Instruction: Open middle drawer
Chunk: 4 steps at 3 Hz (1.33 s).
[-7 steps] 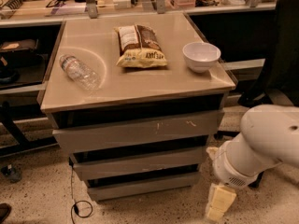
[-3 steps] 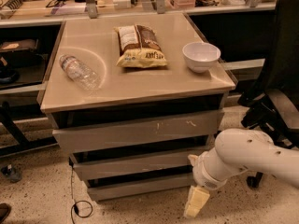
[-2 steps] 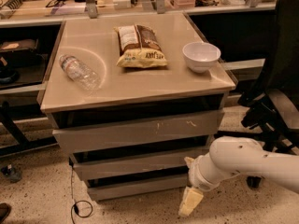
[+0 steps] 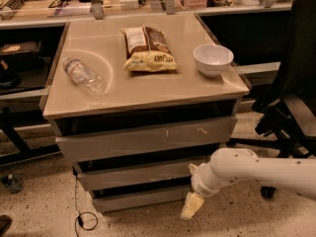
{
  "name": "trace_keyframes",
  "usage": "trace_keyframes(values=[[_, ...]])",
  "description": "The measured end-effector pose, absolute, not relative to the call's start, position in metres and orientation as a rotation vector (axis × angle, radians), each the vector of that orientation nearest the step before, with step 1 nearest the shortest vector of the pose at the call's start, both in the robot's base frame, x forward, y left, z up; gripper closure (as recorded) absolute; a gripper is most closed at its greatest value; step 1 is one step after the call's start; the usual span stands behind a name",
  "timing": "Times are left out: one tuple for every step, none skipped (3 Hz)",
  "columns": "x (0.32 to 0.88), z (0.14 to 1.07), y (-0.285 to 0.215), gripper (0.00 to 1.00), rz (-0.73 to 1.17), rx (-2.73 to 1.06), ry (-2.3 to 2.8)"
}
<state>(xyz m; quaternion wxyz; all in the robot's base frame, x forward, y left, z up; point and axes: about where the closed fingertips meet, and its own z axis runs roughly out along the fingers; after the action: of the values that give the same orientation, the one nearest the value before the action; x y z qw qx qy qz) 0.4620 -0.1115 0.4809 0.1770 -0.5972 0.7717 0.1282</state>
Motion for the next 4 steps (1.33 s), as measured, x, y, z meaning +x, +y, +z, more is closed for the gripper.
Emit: trace_keyframes(values=[[0.481,0.465,-0.108,0.00,0.351,-1.699,2.161],[0.538,0.430,-0.108,0.00,0.318,-1.739,2.108],[0.544,0.423,-0.107,0.00,0.321,-1.750,2.100],[0.548,0.416,-0.105,0.00,0.326,-1.769,2.093]])
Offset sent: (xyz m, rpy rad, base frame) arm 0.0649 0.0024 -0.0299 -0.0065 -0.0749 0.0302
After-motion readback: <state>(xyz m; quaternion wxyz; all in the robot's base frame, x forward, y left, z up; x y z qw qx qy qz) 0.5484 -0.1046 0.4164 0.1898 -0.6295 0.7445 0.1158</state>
